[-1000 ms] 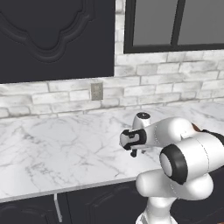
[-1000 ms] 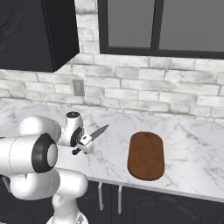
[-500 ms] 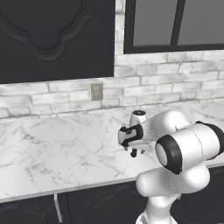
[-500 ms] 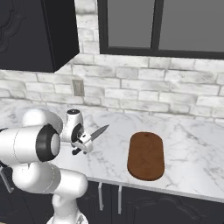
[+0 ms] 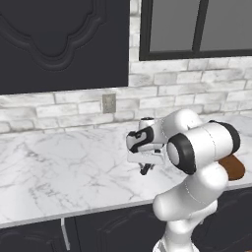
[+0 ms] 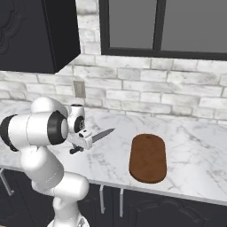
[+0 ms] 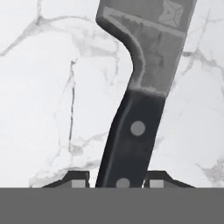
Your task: Move the cutting board and knife to the sink. Then move spray from the cabinet to the counter.
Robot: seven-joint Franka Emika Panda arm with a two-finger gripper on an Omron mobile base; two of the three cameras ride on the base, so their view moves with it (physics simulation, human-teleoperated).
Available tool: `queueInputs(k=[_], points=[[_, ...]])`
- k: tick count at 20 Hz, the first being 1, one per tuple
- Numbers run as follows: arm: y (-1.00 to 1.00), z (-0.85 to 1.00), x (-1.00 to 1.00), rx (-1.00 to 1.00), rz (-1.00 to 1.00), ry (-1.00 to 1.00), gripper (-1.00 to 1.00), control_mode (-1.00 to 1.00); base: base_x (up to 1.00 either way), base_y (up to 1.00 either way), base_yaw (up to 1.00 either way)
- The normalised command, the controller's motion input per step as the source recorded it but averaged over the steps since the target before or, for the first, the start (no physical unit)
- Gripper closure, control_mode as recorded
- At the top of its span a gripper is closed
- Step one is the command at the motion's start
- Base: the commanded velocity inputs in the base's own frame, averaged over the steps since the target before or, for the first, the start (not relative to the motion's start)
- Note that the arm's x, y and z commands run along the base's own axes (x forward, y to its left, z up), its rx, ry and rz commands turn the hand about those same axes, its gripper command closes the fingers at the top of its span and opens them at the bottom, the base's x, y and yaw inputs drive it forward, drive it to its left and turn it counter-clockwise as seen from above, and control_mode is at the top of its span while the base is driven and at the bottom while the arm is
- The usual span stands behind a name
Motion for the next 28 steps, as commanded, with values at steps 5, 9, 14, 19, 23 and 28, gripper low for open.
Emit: queueInputs(k=[5, 9, 14, 19, 23, 28], points=[[0.0, 0.0, -0.02, 0.0, 0.0, 0.0, 1.0, -1.0, 0.0, 0.0, 0.0], [0.0, 0.56, -0.3, 0.0, -0.02, -0.21, 1.0, -1.0, 0.0, 0.0, 0.0], [0.0, 1.0, -0.51, 0.0, -0.13, -0.29, 1.0, -1.0, 0.0, 0.0, 0.0], [0.02, 0.99, -0.42, 0.0, -0.2, -0.19, 1.0, -1.0, 0.0, 0.0, 0.0], [0.0, 1.0, -0.54, 0.04, -0.14, -0.14, 1.0, -1.0, 0.0, 0.0, 0.0], [0.0, 0.55, -0.39, 0.02, -0.07, -0.16, 1.0, -1.0, 0.0, 0.0, 0.0]])
